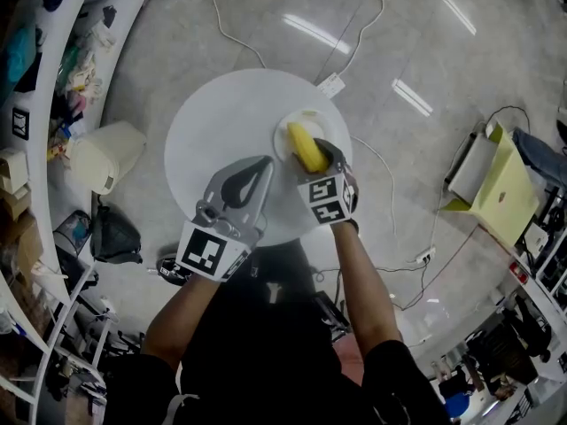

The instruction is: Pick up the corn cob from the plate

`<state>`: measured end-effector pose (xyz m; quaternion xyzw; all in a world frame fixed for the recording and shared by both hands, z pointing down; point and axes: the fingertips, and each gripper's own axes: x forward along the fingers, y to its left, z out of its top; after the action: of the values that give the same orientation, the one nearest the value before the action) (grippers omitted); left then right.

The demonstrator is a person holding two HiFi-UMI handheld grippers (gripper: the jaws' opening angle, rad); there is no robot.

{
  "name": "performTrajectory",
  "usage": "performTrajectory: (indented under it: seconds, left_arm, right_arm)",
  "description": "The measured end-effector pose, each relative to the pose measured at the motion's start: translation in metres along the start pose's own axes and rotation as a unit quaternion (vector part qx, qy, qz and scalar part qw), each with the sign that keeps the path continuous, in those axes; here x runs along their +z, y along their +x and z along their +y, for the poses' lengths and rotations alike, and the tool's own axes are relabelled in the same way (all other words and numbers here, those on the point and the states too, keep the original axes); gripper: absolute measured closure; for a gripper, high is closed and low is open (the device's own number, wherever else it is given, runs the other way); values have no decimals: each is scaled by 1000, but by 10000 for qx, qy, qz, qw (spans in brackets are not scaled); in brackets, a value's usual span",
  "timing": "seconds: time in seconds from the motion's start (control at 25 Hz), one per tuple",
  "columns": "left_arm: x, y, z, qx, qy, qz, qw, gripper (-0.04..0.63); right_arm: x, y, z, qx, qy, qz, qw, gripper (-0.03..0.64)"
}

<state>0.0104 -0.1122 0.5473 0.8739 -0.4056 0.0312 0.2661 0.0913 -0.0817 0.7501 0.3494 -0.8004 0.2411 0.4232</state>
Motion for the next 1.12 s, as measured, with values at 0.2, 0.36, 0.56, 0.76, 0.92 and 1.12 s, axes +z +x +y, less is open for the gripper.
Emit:
performTrajectory:
  seconds: [0.2,0.36,0.56,0.76,0.92,1.12]
  left_arm:
    - [8,-6,-7,-28,28,-72,10000,595]
    - [16,-8,-10,-51,82,-144,9998,594]
    - [21,-15,-16,-78,103,-192,9997,594]
    - [27,-21,-22,-124,130,-225,9996,595]
    - [30,-28,-22,-125,120,-270,9995,594]
    - [35,-35,-23,-123,162,-336,9992,595]
  right_arm:
    - [1,-9,5,-65,111,-52,9999,368]
    - [6,-16,6,-133,193,-116,9997,368]
    - [9,-25,9,-240,211,-159,9994,368]
    - [11,-36,13,-308,364,-195,9987,368]
    - [15,-44,17,-395,489,-247,9977,368]
    - [19,-54,17,-515,600,-356,9962,368]
